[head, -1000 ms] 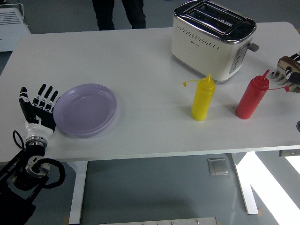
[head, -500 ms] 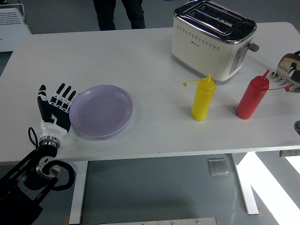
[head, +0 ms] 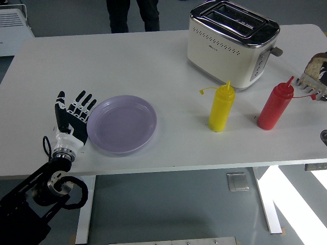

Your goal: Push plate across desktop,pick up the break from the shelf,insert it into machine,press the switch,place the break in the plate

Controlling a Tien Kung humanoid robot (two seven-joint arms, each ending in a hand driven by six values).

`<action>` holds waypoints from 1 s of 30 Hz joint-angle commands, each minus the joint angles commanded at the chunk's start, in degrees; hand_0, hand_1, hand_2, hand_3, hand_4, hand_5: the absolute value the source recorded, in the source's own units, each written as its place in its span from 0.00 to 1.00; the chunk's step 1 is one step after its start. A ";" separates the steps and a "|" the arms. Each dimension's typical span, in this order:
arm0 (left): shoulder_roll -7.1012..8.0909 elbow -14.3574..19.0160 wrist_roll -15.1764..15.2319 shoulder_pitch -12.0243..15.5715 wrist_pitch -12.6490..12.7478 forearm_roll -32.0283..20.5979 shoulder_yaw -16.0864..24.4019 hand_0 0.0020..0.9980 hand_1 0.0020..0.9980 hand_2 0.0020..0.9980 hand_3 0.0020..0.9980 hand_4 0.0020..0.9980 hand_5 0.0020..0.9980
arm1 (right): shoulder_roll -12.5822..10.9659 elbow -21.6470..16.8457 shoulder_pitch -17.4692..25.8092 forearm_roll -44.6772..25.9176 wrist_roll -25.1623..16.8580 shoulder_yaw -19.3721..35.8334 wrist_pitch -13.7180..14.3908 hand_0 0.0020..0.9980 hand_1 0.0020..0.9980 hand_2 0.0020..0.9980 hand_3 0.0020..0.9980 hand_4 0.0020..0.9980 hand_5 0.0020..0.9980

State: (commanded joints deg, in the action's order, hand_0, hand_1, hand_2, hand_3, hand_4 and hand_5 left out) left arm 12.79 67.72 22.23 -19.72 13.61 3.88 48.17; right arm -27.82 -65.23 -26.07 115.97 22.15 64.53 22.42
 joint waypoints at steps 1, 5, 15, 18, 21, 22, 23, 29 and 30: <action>-0.09 0.02 0.04 -0.18 0.03 -0.11 -0.46 0.83 0.78 0.73 0.69 0.70 1.00 | -0.03 -0.05 -0.06 -0.05 -0.01 0.01 0.20 0.49 0.55 0.52 0.50 0.24 0.00; -0.40 0.10 0.20 -0.78 0.18 -0.46 -2.02 0.83 0.78 0.73 0.69 0.70 1.00 | -0.18 -0.36 -0.41 -0.43 -0.18 0.02 1.06 0.49 0.54 0.52 0.49 0.22 0.00; -0.64 0.31 0.34 -1.52 0.40 -0.78 -3.43 0.83 0.78 0.73 0.69 0.70 1.00 | -0.66 -1.50 -1.39 -0.94 -0.90 1.09 3.08 0.48 0.53 0.51 0.49 0.20 0.00; -0.64 0.46 0.25 -1.68 0.37 -0.97 -3.96 0.83 0.78 0.73 0.69 0.70 1.00 | -0.94 -2.17 -1.76 -0.91 -0.91 1.52 3.41 0.46 0.52 0.51 0.48 0.21 0.00; -0.65 0.75 0.19 -1.81 0.36 -1.15 -4.60 0.83 0.78 0.73 0.69 0.70 1.00 | -1.23 -3.29 -2.20 -0.83 -0.73 1.92 3.51 0.46 0.52 0.51 0.48 0.21 0.00; -0.66 0.84 0.18 -1.84 0.37 -1.19 -4.74 0.83 0.78 0.73 0.69 0.70 1.00 | -1.30 -3.58 -2.31 -0.83 -0.67 2.01 3.54 0.44 0.50 0.49 0.44 0.22 0.00; -0.67 0.95 0.16 -1.86 0.37 -1.23 -4.87 0.83 0.78 0.73 0.69 0.70 1.00 | -1.37 -3.95 -2.41 -0.88 -0.59 2.10 3.60 0.44 0.50 0.49 0.44 0.22 0.00; -0.71 1.95 -0.05 -2.15 0.24 -1.49 -5.46 0.83 0.78 0.73 0.70 0.69 1.00 | -1.86 -6.61 -2.80 -1.36 0.03 2.96 3.61 0.45 0.49 0.48 0.42 0.24 0.00; -0.72 2.10 -0.09 -2.20 0.21 -1.51 -5.54 0.83 0.78 0.73 0.70 0.69 1.00 | -1.93 -6.98 -2.81 -1.47 0.10 3.11 3.59 0.45 0.49 0.48 0.42 0.24 0.00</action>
State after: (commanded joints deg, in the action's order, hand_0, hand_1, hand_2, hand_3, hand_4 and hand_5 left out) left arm 12.07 69.82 22.15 -21.91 13.82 2.37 42.63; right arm -29.75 -72.20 -28.87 114.50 22.25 67.64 26.02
